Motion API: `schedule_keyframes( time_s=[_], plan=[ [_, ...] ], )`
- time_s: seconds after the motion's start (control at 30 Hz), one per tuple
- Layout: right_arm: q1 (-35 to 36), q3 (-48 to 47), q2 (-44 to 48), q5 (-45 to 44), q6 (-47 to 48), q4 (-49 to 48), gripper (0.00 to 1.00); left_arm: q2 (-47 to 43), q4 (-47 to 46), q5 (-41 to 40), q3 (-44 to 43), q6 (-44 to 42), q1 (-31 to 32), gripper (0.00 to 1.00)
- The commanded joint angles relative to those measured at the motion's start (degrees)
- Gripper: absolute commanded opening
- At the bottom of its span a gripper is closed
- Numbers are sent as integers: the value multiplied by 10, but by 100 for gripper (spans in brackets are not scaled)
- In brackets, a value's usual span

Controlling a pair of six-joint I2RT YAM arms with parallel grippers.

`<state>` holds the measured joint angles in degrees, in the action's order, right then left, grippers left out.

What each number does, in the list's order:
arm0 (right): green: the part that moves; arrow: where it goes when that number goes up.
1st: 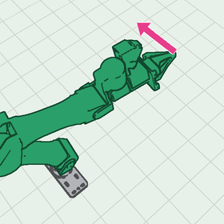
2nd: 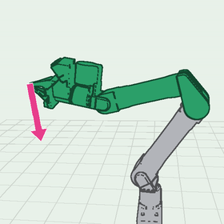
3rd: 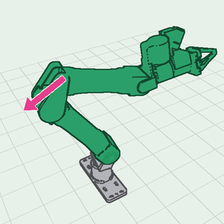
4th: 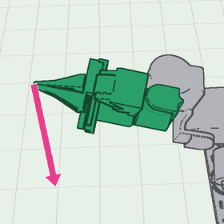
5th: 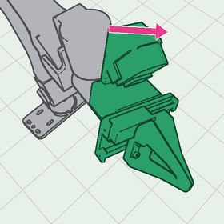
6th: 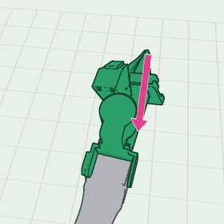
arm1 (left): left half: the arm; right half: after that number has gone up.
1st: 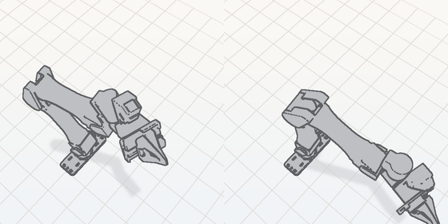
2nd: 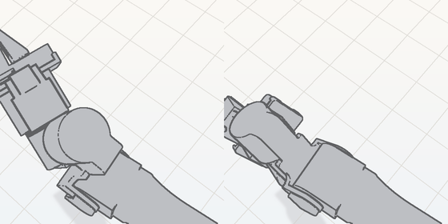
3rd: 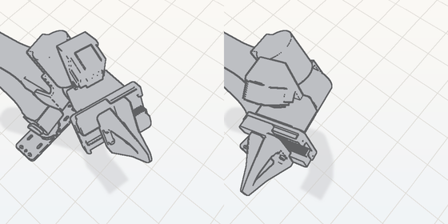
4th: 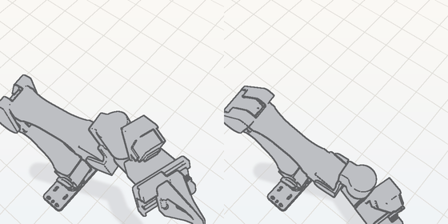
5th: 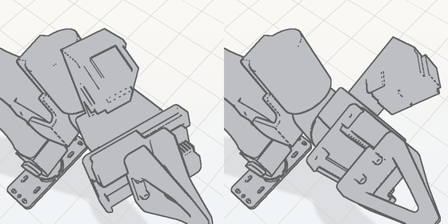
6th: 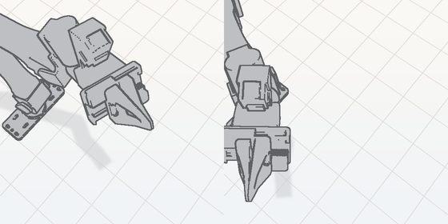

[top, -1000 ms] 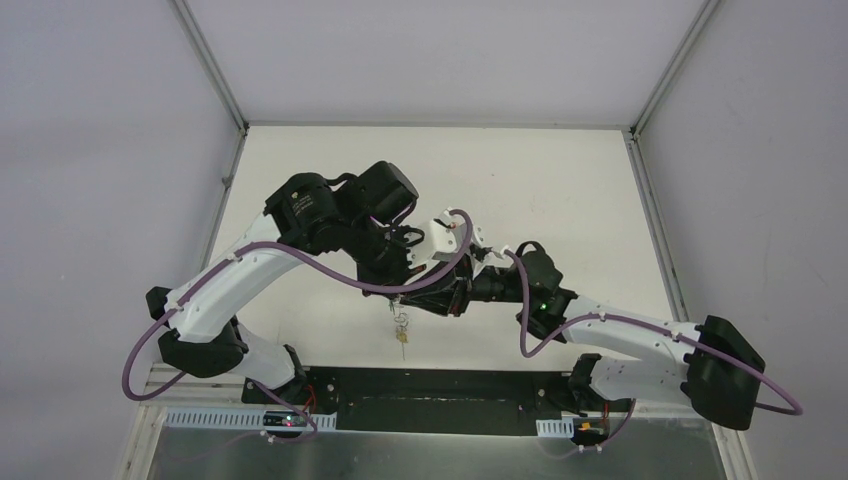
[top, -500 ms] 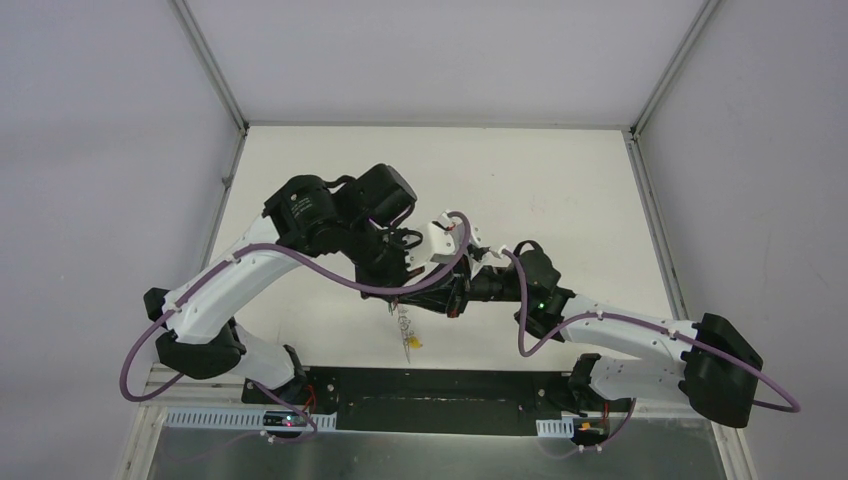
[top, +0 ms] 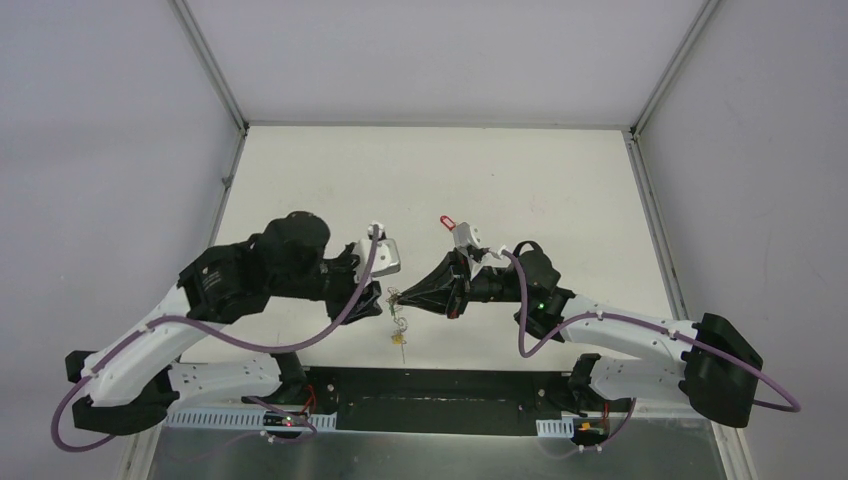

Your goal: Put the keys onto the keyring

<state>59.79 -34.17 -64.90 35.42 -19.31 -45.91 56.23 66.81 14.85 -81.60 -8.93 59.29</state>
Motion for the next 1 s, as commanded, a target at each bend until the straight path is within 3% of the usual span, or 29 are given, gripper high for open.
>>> schedule_keyframes(
  time_s=[0.0,0.27,0.53,0.83,0.97],
  plan=[
    [4,-11,14,8,-2,-37,0,-96,-186,-10,105,37,4,42],
    [4,-8,17,3,-3,-34,0,-233,-348,-35,270,87,4,44],
    [5,-8,16,0,-4,-32,0,-263,-381,-22,316,85,4,38],
    [4,-6,16,-5,-3,-32,0,-251,-381,-3,311,72,4,19],
    [4,-5,17,-5,-1,-31,0,-253,-372,12,306,53,4,2]
  ],
)
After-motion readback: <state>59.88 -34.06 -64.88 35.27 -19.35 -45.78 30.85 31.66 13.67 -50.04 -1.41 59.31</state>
